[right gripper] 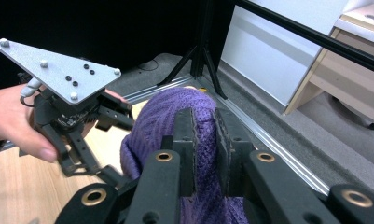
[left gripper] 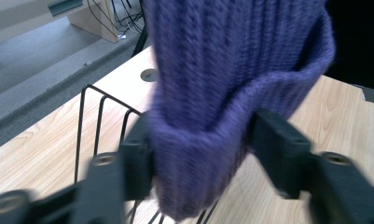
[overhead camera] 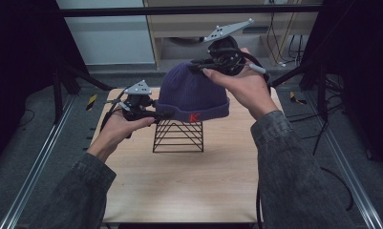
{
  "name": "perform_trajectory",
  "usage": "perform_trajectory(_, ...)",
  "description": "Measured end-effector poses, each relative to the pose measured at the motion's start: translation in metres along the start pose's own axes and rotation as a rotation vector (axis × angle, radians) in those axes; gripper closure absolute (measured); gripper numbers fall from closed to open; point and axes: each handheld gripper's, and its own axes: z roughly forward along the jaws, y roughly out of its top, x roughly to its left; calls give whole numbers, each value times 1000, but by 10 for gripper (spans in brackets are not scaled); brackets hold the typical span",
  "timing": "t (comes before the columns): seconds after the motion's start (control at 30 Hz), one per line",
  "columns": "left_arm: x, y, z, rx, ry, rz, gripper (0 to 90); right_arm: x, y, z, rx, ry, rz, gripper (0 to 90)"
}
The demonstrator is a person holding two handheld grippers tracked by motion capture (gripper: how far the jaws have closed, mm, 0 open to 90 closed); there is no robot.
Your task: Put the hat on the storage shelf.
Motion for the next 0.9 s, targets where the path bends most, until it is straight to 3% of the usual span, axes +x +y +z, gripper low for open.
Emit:
perform_trajectory(0.07, 0, 1, 0, -7, 13, 5, 607, 1, 1, 2, 2, -1, 0, 796)
perform_trajectory(0.17, -1, 2, -2, -9, 30, 5, 651, 1, 2, 2, -2, -4, 0, 796)
perform_trajectory(0.43, 4, 1, -22, -7, 97, -7, 670, 1, 7, 9, -9, -12, 5, 794)
perform_trajectory(0.6, 10, -4, -38, -7, 149, -12, 676, 8, 11, 24, -15, -12, -7, 793)
perform_trajectory(0.9, 17, -16, -44, -5, 163, -43, 676, 13, 14, 40, 1, -6, -15, 792)
